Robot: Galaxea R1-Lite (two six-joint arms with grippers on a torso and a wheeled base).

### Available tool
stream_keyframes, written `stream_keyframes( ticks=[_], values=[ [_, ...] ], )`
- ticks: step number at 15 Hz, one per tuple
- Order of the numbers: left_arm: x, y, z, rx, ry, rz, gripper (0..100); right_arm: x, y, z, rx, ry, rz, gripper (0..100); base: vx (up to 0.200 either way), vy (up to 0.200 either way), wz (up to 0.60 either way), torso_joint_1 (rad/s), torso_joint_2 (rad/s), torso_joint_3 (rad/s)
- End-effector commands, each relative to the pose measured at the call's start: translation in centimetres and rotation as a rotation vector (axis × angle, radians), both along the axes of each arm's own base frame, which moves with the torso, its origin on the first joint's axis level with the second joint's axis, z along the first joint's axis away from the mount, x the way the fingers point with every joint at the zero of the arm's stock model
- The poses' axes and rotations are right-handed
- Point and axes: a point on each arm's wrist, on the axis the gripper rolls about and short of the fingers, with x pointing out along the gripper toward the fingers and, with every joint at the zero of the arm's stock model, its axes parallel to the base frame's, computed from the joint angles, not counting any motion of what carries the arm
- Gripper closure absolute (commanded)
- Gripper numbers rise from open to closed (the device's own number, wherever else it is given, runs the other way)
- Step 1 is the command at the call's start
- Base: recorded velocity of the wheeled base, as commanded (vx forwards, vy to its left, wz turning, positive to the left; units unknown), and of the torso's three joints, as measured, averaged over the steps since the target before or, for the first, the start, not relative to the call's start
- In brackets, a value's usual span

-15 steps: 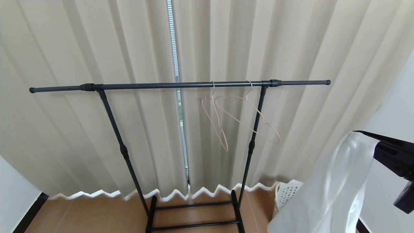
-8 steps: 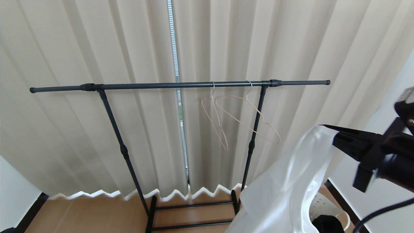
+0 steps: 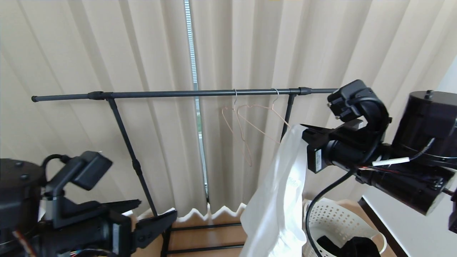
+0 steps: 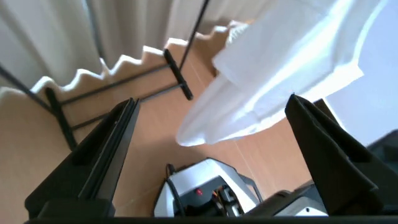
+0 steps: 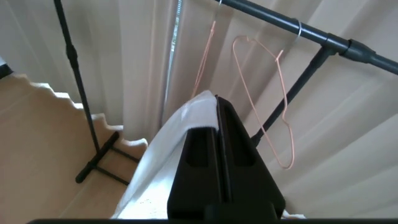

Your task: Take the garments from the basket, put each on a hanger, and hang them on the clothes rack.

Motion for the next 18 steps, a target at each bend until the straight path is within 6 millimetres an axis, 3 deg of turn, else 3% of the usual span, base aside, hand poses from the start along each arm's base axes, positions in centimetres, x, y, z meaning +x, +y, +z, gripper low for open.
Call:
stream_keyframes(
  ticks=[1,5,6,11,15,18],
  values=[
    [2.8,-5.5,-1.5,0.059,0.086,-0.094,0,1.4,1.6,-1.6,-0.03,0.028,-0.02,100,0.0,0.0,0.0,0.0,0.0,0.0],
    [6.3,-9.8,-1.4,0.059,0.08,-0.131,0,1.9,2.3,-1.8,-0.02,-0.006,-0.091,100,0.0,0.0,0.0,0.0,0.0,0.0],
    [7.6,-12.0,-2.1,0.071,0.085,-0.144,0,2.0,2.3,-1.7,-0.018,-0.009,-0.089,100,0.0,0.0,0.0,0.0,0.0,0.0],
    [9.3,-16.8,-2.2,0.047,0.054,-0.2,0,1.8,2.3,-1.3,-0.006,-0.023,-0.088,100,0.0,0.0,0.0,0.0,0.0,0.0],
    [10.3,-18.6,-2.7,0.065,0.025,-0.158,0,1.7,2.2,-1.3,-0.006,-0.023,-0.086,100,0.0,0.0,0.0,0.0,0.0,0.0],
    [11.3,-19.4,-4.3,0.134,0.002,-0.057,0,1.2,1.9,-0.7,0.004,-0.036,-0.085,100,0.0,0.0,0.0,0.0,0.0,0.0]
  ],
)
